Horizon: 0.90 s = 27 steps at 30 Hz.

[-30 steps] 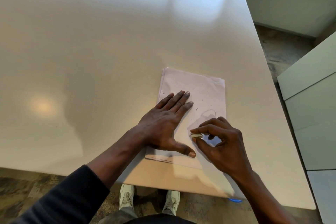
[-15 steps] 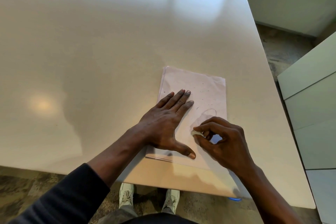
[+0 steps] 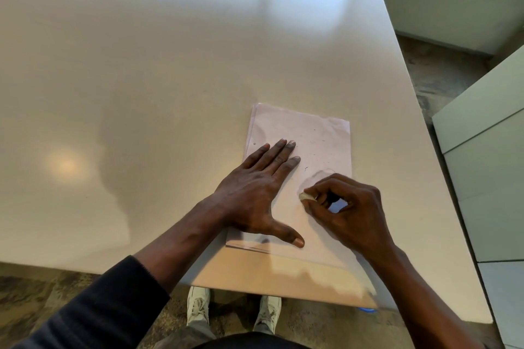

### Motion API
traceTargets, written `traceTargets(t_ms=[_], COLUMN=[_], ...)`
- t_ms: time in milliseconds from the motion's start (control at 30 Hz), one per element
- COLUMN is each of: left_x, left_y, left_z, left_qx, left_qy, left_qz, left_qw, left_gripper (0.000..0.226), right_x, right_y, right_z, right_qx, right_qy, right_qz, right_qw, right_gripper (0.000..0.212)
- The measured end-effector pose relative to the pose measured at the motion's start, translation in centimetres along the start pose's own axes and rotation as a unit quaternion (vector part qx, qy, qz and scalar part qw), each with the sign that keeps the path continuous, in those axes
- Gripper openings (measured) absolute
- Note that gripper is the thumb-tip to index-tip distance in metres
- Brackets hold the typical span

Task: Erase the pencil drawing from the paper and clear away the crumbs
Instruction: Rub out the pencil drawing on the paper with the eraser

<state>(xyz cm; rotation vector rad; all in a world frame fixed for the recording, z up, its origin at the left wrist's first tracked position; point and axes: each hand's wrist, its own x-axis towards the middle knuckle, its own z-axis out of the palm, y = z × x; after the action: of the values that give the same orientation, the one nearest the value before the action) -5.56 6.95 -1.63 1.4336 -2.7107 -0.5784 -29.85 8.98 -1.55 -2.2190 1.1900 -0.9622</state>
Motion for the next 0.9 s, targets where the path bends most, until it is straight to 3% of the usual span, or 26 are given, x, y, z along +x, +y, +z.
traceTargets(t_ms=[167,367,567,767,900], left_x=[0.1,0.0,0.0,0.0,0.0], left_y=[-0.1,0.0,-0.1,0.1,0.1], left_z=[0.1,-0.1,0.0,-0.1,0.0], left_qx=[0.001,-0.003,0.005,0.004,0.003], left_qy=[0.001,-0.003,-0.001,0.000,-0.002], left_qz=[-0.001,-0.002,0.001,-0.004,-0.005], left_qw=[1.000,1.000,1.000,1.000,1.000], left_gripper=[0.153,0.153,0.153,0.153,0.154], right_x=[-0.7,0.4,-1.5,-0.8,-1.4], right_y=[-0.9,0.6,-1.0,0.6,-0.1], right_z=[0.5,-0.8,-0.1,-1.3,-0.6], right_qx=[0.036,-0.018,0.021,-0.031,0.003], right_qy=[-0.073,0.025,-0.038,0.052,0.020], right_qz=[-0.032,0.033,0.001,0.068,0.035], right_qw=[0.996,0.999,0.999,0.996,0.999], right_gripper=[0.020,0.017,0.019,0.015,0.015])
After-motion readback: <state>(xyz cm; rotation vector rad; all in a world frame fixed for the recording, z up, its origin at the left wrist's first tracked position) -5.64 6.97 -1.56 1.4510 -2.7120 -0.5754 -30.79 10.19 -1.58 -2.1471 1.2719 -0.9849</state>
